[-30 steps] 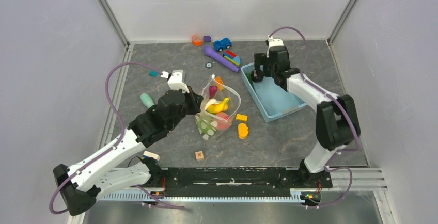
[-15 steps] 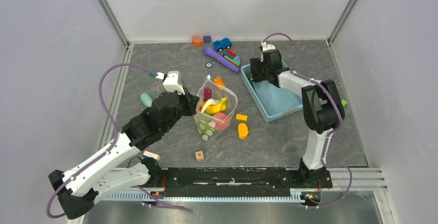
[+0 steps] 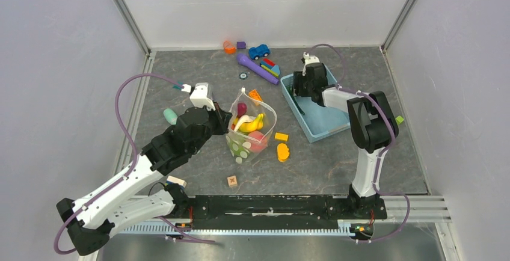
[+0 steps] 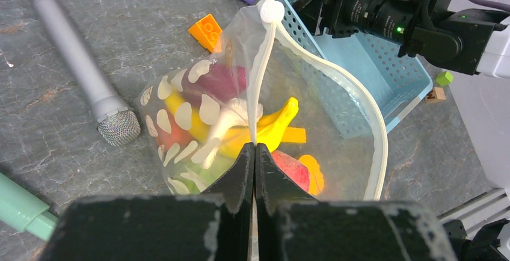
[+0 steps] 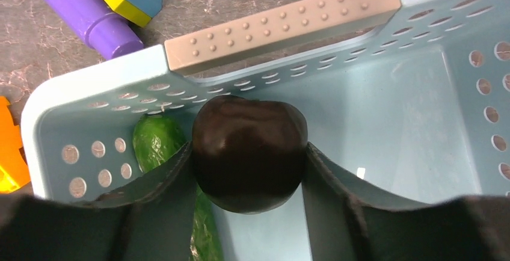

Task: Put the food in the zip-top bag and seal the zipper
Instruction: Pick up the fake fruit from the bin, then place the fake fruit in the zipper food storage bag.

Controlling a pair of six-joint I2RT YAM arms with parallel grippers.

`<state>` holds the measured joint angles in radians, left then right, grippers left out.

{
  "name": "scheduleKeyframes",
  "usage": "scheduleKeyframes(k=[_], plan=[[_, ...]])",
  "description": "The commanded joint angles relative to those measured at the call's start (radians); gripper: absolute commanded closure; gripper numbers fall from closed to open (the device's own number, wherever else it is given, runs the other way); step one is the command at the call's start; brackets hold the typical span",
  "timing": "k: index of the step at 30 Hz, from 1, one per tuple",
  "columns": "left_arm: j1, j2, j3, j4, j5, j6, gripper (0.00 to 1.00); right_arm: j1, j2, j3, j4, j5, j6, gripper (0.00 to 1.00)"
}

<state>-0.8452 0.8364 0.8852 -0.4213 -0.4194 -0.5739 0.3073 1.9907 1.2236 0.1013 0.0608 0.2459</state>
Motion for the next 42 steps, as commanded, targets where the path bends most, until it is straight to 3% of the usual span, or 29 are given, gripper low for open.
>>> scheduleKeyframes(k=[1, 6, 10, 15, 20, 23, 32, 42], plan=[[-0.005, -0.026, -0.007, 0.035, -0.026, 0.025, 0.98, 0.001, -0.097, -0.056, 0.057, 0.036, -0.011, 0.52], [-0.004, -0.033, -0.018, 0.04, -0.027, 0.023, 0.98, 0.001, -0.261, -0.146, 0.056, 0.111, -0.04, 0.56], [-0.005, -0.039, -0.029, 0.058, -0.015, 0.021, 0.98, 0.001, -0.414, -0.24, 0.078, 0.073, -0.062, 0.59], [-0.005, -0.047, -0.038, 0.058, -0.019, 0.023, 0.98, 0.002, -0.595, -0.384, 0.238, -0.223, -0.084, 0.61], [-0.005, -0.053, -0.041, 0.061, -0.015, 0.021, 0.98, 0.021, -0.728, -0.476, 0.437, -0.558, 0.015, 0.61], [-0.004, -0.053, -0.043, 0.063, -0.01, 0.02, 0.98, 0.078, -0.796, -0.496, 0.478, -0.637, 0.024, 0.6], [-0.005, -0.058, -0.052, 0.068, -0.005, 0.013, 0.98, 0.325, -0.885, -0.47, 0.39, -0.616, -0.068, 0.55], [-0.005, -0.083, -0.071, 0.069, -0.004, 0.008, 0.98, 0.479, -0.799, -0.395, 0.251, -0.432, -0.126, 0.43]])
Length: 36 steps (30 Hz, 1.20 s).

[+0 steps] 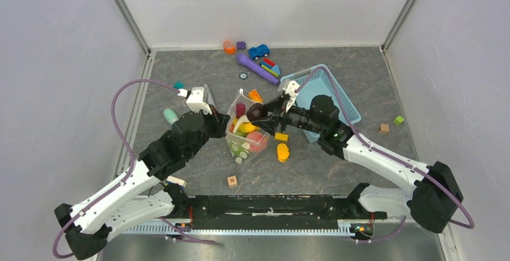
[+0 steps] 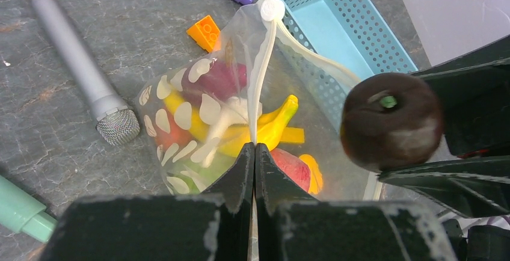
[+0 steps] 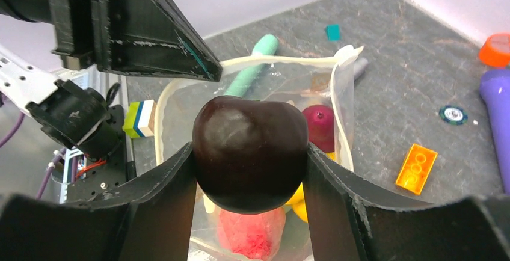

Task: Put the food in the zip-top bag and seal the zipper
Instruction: Place the fake fruit in the zipper food storage bag.

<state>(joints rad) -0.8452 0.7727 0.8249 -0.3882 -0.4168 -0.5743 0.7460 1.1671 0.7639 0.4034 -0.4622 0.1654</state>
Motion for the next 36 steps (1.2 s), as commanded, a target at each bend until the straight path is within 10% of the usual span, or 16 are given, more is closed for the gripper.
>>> scheduleKeyframes(k=[1, 14, 19, 36], plan=[[-0.005, -0.023, -0.01, 0.035, -0.007, 0.008, 0.98, 0.053, 0.028, 0.071, -0.06, 0.115, -0.049, 0.42], [-0.005, -0.034, -0.016, 0.037, -0.016, 0.004, 0.98, 0.256, 0.118, 0.171, -0.193, 0.551, -0.117, 0.25], [-0.005, -0.037, -0.017, 0.034, -0.02, 0.004, 0.98, 0.283, 0.128, 0.201, -0.219, 0.622, -0.129, 0.02], [-0.005, -0.05, -0.021, 0.039, -0.015, -0.004, 0.98, 0.277, -0.084, 0.103, -0.323, 0.845, -0.007, 0.02]])
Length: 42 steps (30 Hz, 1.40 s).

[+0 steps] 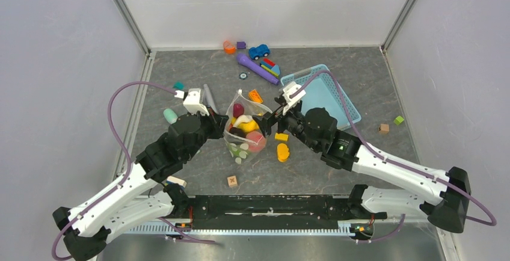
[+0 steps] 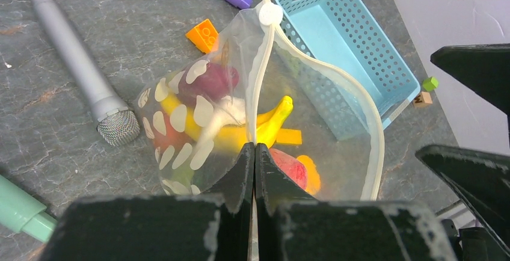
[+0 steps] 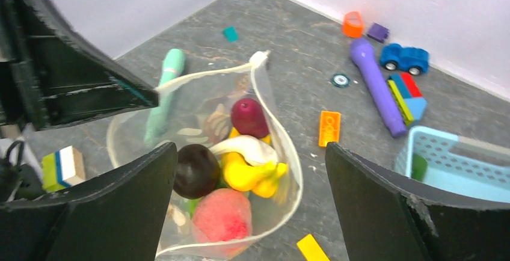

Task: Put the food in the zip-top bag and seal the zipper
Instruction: Place the fake fruit in the zipper food storage bag, then adjust the zipper food storage bag at the center of the board.

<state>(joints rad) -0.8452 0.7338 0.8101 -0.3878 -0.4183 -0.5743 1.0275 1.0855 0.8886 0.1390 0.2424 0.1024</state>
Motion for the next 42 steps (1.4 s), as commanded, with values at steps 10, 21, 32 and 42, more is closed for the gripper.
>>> scheduleKeyframes(k=[10, 21, 32, 42], plan=[[-0.005, -0.012, -0.018, 0.046, 0.004, -0.032, 0.98, -0.123, 0.18, 0.05, -0.131, -0.009, 0.091, 0.2], [-0.005, 0.069, -0.021, 0.177, 0.237, -0.028, 0.98, -0.161, 0.274, 0.164, -0.016, -0.239, -0.131, 1.0], [-0.014, 0.223, 0.008, 0.409, 0.4, -0.085, 0.94, -0.206, 0.377, 0.296, -0.061, -0.557, -0.37, 1.0], [-0.015, 0.04, 0.017, 0.23, 0.472, 0.21, 0.0, -0.304, 0.423, 0.257, -0.061, -0.722, -0.388, 1.0]])
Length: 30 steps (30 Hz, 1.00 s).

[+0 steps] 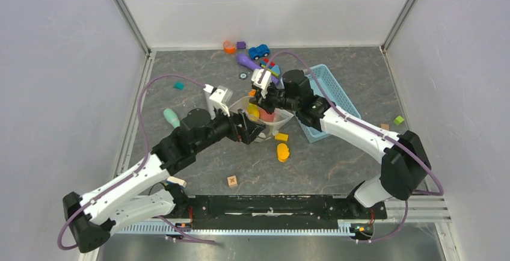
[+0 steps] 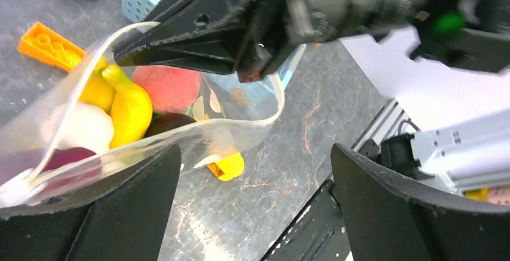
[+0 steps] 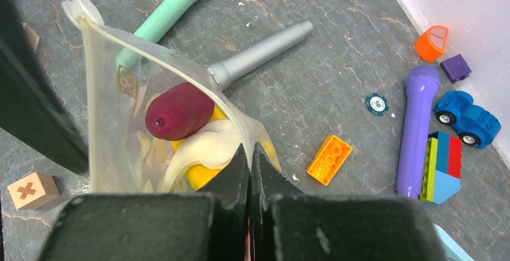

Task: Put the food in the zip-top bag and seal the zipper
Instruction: Adjust the zipper food storage bag at the center of the board.

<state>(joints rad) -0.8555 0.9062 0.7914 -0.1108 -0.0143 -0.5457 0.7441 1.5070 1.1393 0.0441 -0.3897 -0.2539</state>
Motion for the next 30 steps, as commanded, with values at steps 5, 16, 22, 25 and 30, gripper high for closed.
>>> scheduleKeyframes(k=[5, 16, 22, 25, 30], plan=[[-0.005, -0.316, 0.001, -0.121, 0.076, 0.357, 0.0, -0.038, 0.005, 0.007, 0.031, -0.128, -0.051, 1.0], [-0.001, -0.356, -0.186, -0.039, -0.207, 0.543, 0.0, -0.052, 0.026, 0.03, -0.018, -0.199, -0.058, 1.0], [0.066, -0.331, -0.284, 0.09, -0.173, 0.544, 0.0, -0.055, 0.033, 0.041, -0.074, -0.213, -0.075, 0.99], [0.182, -0.369, -0.364, 0.182, -0.04, 0.508, 0.0, -0.055, 0.037, 0.045, -0.091, -0.219, -0.084, 0.99], [0.508, -0.318, -0.434, 0.384, 0.424, 0.393, 0.0, -0.057, 0.047, 0.062, -0.111, -0.243, -0.091, 0.99]])
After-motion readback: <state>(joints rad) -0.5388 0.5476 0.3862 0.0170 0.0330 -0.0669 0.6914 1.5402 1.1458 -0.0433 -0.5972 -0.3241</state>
